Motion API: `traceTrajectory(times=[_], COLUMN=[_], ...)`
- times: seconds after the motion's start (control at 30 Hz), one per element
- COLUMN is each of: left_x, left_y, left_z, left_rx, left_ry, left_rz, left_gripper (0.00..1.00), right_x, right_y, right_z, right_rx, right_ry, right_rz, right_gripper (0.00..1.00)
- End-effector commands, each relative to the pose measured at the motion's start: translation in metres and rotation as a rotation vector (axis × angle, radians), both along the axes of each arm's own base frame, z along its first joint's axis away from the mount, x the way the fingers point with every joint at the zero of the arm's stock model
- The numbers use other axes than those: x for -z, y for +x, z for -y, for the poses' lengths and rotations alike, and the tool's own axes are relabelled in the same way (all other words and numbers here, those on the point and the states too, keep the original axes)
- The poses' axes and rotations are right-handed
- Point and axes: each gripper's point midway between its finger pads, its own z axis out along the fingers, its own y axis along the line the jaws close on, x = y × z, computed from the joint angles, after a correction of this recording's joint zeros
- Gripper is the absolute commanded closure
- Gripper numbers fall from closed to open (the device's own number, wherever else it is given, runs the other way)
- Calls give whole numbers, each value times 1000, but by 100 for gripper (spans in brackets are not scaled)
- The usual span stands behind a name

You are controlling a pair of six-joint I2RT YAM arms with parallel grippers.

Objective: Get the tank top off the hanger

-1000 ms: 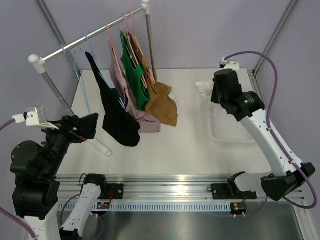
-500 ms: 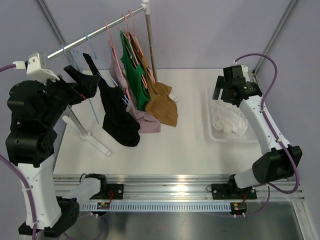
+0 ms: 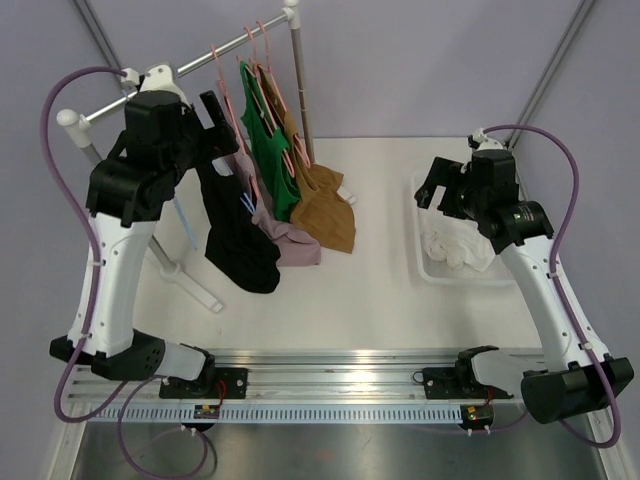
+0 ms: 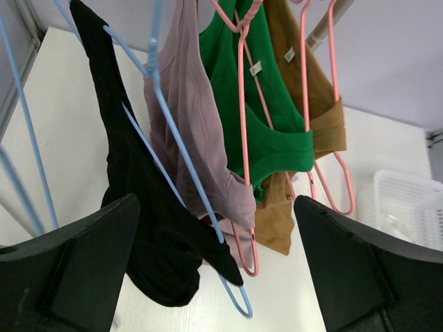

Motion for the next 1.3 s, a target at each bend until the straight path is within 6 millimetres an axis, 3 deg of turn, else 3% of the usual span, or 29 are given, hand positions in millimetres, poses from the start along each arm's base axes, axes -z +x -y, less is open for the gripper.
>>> traceTrajectory(times=[0.0, 0.1, 0.23, 0.43, 0.63, 0.8, 1.1, 1.27], left_x=[-5, 8, 26, 43, 50, 35, -22, -40], left_y=[9, 19, 35, 50, 55, 47, 15, -3], left_z=[-19, -21, -18, -16, -18, -20, -33, -30], left_rx=[-128, -156, -163, -177, -195, -200, -231, -204], left_ry=[76, 99, 133, 163, 183, 158, 63, -2], left_rz=[16, -12, -59, -104, -120, -83, 88, 158], left_gripper=[7, 12, 39, 43, 75, 100, 100, 100], right_x=[11, 13, 6, -7, -10, -11, -16, -24], right_y=[-1, -4, -9, -18, -21, -21, -28, -33], right_z=[-18, -21, -25, -31, -32, -32, -35, -37], right_rx=[-96, -112, -140, -189, -209, -212, -243, -262], right_ry=[42, 51, 71, 85, 84, 77, 90, 99], right_rz=[-22, -21, -1, 38, 50, 59, 73, 92], right_gripper=[1, 1, 0, 1, 1, 0, 0, 0])
